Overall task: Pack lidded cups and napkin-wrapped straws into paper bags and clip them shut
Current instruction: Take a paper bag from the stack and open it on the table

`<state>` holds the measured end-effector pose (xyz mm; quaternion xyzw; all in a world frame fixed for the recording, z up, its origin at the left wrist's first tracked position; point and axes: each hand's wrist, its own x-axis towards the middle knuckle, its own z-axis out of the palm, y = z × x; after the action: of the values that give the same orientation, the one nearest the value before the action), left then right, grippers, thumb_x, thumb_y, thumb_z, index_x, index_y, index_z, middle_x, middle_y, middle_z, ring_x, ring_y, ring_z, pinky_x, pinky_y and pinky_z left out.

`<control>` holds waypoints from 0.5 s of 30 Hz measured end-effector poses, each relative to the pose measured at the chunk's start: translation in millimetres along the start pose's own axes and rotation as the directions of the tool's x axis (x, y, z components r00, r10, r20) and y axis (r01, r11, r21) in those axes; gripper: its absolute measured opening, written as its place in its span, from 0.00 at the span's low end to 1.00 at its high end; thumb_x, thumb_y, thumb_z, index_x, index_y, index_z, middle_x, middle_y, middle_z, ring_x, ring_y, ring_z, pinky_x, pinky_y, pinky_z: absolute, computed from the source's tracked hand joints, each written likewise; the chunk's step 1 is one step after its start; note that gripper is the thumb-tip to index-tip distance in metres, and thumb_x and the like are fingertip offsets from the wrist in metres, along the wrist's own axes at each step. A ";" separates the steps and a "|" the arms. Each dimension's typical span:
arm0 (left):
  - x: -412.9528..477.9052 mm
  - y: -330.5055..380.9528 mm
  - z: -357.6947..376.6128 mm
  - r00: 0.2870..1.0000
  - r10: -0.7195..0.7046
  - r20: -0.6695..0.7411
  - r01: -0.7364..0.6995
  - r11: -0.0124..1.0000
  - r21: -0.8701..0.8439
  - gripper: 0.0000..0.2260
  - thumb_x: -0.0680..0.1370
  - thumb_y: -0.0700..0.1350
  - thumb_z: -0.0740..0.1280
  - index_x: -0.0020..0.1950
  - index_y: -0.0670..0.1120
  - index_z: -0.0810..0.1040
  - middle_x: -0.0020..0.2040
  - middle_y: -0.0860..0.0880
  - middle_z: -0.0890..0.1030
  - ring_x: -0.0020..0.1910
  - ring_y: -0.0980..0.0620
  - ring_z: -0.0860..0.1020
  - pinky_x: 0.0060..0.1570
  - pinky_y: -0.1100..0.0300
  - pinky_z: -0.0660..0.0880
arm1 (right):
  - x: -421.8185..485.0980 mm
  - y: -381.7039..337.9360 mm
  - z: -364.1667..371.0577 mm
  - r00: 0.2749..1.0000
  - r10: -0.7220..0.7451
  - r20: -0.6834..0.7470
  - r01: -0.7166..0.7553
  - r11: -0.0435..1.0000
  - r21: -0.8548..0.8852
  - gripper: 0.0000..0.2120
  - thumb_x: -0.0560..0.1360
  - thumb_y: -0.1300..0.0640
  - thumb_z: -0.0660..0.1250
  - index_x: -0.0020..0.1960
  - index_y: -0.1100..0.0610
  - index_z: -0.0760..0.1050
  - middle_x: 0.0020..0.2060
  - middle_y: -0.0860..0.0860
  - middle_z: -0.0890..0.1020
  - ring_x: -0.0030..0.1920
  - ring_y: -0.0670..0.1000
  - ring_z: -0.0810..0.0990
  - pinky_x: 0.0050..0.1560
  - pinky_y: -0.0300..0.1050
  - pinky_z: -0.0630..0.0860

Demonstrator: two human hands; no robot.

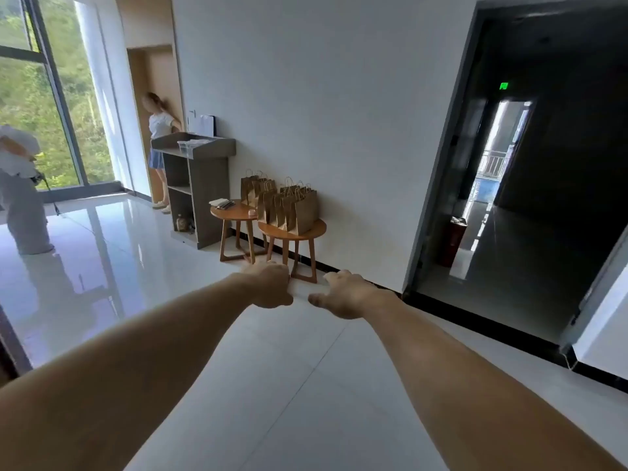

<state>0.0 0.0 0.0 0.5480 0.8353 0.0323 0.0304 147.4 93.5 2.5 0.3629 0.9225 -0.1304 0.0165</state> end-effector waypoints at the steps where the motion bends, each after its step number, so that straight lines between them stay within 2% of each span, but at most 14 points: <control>1: 13.5 0.9 -0.9 1.000 -0.007 0.026 0.007 1.000 0.009 0.21 0.79 0.51 0.66 0.69 0.43 0.72 0.66 0.44 0.75 0.54 0.52 0.71 0.54 0.58 0.72 | 14.8 3.6 -2.0 1.000 -0.009 0.006 0.008 1.000 0.010 0.34 0.78 0.37 0.60 0.77 0.55 0.59 0.75 0.56 0.65 0.73 0.59 0.65 0.67 0.55 0.68; 5: 79.1 -9.7 -7.7 0.997 -0.044 0.060 0.044 0.999 0.000 0.21 0.79 0.51 0.66 0.69 0.43 0.72 0.67 0.45 0.75 0.64 0.46 0.74 0.56 0.56 0.72 | 81.7 19.0 -14.9 1.000 -0.006 0.029 0.006 1.000 0.002 0.35 0.78 0.36 0.60 0.77 0.54 0.59 0.75 0.56 0.64 0.74 0.59 0.63 0.69 0.58 0.67; 8: 127.0 -21.6 -11.0 0.998 -0.050 0.041 0.051 0.998 -0.025 0.22 0.79 0.52 0.66 0.69 0.44 0.72 0.67 0.45 0.75 0.64 0.46 0.74 0.53 0.57 0.71 | 132.0 25.4 -23.2 1.000 -0.017 0.022 0.017 1.000 -0.025 0.35 0.78 0.36 0.60 0.78 0.54 0.57 0.76 0.56 0.62 0.75 0.60 0.61 0.70 0.60 0.66; 12: 183.3 -50.3 -3.9 0.997 -0.051 0.065 0.051 0.999 -0.012 0.23 0.79 0.53 0.66 0.71 0.45 0.70 0.68 0.46 0.74 0.66 0.47 0.73 0.56 0.57 0.72 | 197.6 25.2 -27.0 0.999 -0.025 0.046 0.027 0.999 -0.041 0.34 0.78 0.36 0.59 0.77 0.54 0.59 0.74 0.56 0.63 0.74 0.60 0.62 0.70 0.61 0.67; 15: 227.4 -84.2 -1.1 0.996 -0.063 0.069 0.066 0.997 -0.035 0.24 0.78 0.53 0.67 0.71 0.45 0.70 0.68 0.46 0.74 0.65 0.47 0.73 0.55 0.56 0.72 | 253.7 15.1 -25.2 0.998 -0.022 0.057 0.025 0.999 -0.048 0.34 0.78 0.35 0.59 0.76 0.54 0.61 0.73 0.56 0.65 0.72 0.60 0.64 0.68 0.61 0.68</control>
<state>-167.4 175.1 -9.8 0.5209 0.8502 0.0283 0.0703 -27.5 279.3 -8.3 0.3477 0.9288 -0.1181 0.0500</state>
